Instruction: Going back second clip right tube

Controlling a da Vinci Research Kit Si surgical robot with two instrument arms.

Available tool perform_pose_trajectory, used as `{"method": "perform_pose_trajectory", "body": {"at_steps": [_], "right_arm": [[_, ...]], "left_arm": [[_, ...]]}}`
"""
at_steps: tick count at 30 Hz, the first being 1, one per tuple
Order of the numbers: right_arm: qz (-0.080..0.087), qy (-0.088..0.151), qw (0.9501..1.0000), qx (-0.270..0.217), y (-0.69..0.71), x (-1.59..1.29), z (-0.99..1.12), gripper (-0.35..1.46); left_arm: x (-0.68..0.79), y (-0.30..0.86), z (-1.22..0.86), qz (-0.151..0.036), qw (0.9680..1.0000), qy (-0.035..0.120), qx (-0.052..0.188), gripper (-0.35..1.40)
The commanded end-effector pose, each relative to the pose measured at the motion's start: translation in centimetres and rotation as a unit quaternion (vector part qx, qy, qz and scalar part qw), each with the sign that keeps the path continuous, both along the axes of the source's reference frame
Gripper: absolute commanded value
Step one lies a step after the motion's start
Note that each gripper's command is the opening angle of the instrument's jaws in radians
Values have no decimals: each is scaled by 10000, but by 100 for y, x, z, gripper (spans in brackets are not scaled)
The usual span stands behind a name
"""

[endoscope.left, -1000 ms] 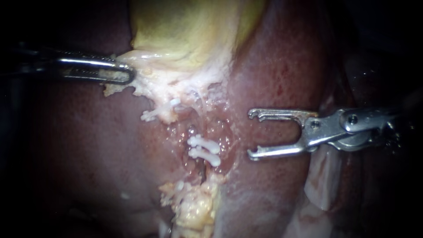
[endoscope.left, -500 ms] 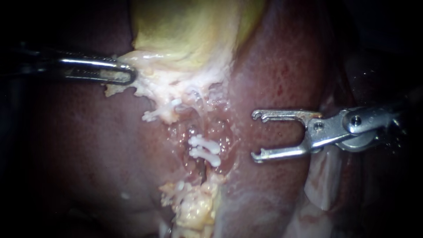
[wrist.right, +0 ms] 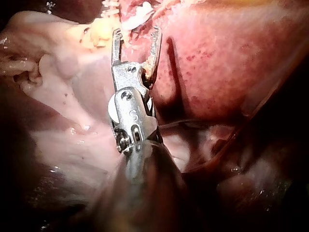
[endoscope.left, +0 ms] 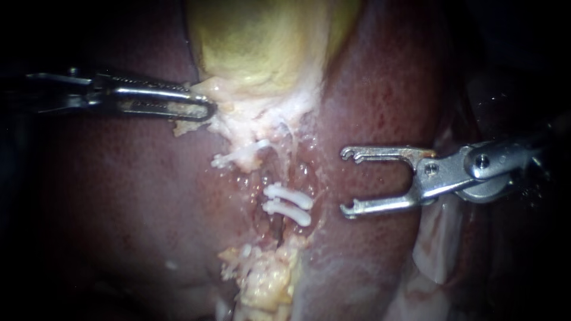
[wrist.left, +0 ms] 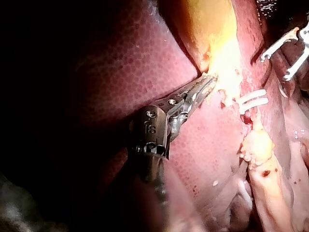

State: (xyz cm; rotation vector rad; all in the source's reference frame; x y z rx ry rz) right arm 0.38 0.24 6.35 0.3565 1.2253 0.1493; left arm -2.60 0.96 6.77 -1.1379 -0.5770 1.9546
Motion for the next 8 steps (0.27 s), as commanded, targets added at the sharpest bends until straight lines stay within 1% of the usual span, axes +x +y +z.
{"method": "perform_pose_trajectory", "body": {"at_steps": [1, 8], "right_arm": [[-1, 4, 10000, -7, 0, 0, 0, 50], [-2, 5, 10000, -6, 0, 0, -1, 50]], "left_arm": [[1, 0, 0, 7, 10000, -3, 5, -35], [2, 0, -1, 10, 10000, -5, 5, -35]]}}
